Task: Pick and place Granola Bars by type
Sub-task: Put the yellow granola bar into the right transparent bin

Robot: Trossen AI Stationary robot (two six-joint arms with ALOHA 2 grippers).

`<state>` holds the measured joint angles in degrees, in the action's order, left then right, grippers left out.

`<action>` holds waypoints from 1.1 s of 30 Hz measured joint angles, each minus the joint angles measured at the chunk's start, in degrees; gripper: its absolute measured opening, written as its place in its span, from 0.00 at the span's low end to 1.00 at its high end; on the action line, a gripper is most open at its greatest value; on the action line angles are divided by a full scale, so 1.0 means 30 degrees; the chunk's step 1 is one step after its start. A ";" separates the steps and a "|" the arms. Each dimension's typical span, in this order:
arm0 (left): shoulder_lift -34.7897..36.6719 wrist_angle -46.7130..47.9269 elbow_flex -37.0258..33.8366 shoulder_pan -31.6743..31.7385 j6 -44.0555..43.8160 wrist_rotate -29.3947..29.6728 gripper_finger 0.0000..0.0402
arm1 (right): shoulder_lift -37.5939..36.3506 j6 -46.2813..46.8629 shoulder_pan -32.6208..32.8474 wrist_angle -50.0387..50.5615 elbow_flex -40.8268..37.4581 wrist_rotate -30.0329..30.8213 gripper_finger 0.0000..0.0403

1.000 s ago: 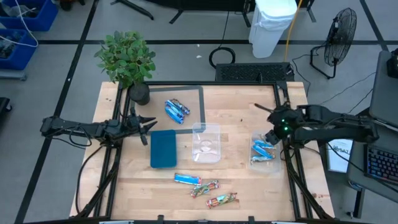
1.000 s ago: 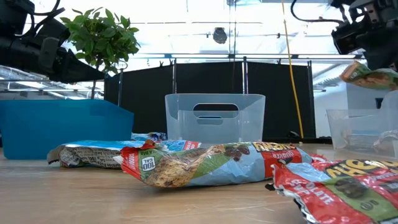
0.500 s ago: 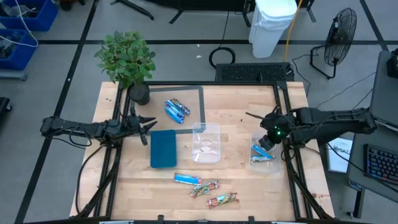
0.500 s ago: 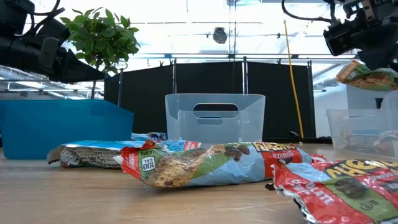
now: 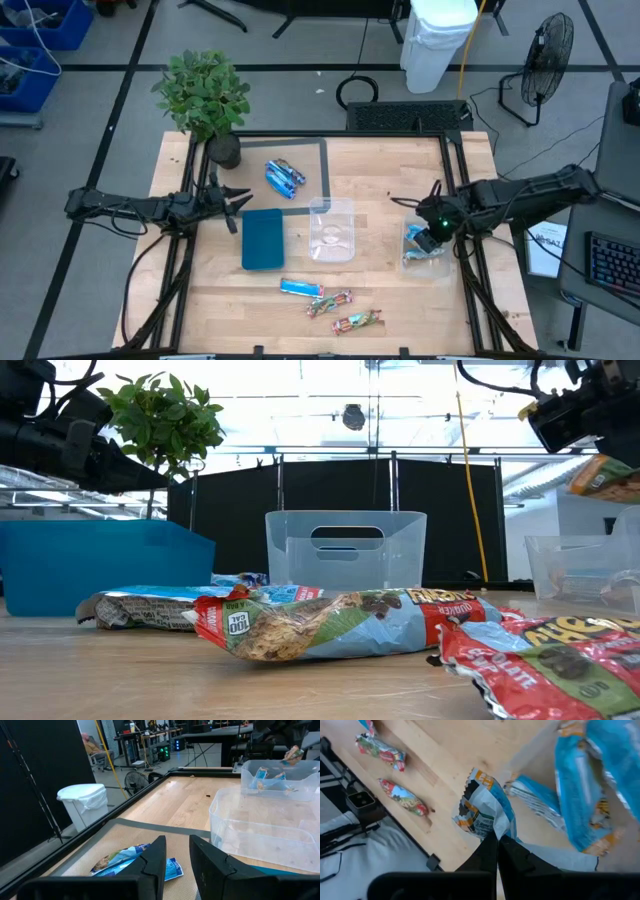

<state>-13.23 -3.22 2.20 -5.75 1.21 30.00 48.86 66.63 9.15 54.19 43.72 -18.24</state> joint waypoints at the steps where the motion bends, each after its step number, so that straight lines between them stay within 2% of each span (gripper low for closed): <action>1: 0.0000 0.0000 0.0005 -0.0002 0.0007 0.0000 0.23 | 0.0199 0.0004 0.0136 -0.0295 0.0000 -0.0007 0.00; 18: 0.0000 0.0004 0.0003 -0.0004 0.0003 0.0000 0.23 | 0.3531 0.0991 0.2067 -0.1135 -0.0007 -0.1019 0.00; 33: 0.0000 0.0000 0.0007 -0.0004 0.0001 0.0000 0.23 | 0.4402 0.0078 0.2244 -0.2272 -0.0007 -0.0946 0.01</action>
<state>-13.23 -3.22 2.22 -5.76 1.22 30.00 62.06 66.86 15.88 47.37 43.70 -21.08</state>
